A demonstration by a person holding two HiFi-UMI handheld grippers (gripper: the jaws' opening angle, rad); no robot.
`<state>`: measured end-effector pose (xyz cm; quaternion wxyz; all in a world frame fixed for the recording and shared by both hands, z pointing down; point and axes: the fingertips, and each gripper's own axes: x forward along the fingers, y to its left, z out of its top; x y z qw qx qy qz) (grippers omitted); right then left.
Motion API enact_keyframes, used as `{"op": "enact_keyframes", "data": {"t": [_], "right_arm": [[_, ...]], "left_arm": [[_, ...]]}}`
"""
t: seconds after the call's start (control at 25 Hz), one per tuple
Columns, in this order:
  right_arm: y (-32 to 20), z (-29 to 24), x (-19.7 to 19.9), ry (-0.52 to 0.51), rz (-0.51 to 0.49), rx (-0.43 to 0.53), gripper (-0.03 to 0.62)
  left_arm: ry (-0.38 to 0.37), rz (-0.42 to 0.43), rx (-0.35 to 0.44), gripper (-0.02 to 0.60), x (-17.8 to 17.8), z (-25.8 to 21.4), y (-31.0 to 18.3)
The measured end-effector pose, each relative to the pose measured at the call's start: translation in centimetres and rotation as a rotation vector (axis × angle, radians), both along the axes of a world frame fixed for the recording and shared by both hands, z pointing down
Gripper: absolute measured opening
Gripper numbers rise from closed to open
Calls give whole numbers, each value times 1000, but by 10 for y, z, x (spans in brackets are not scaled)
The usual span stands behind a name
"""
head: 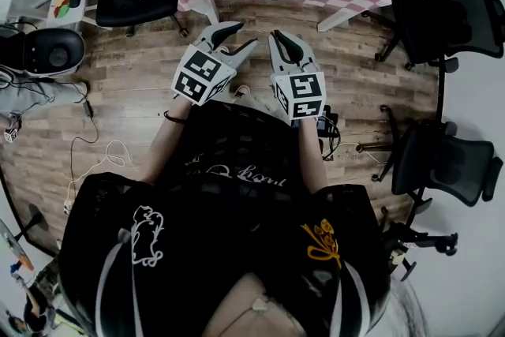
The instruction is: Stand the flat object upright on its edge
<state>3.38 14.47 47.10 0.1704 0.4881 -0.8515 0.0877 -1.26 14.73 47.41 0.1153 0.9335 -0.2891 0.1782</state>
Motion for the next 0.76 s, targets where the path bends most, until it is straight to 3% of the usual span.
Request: {"op": "enact_keyframes", "data": {"t": [0.76], "right_arm": [[-3,-3,-11,-10,-12,12,34]], "left_arm": [[-30,17,5,192,-2,5,2]]}}
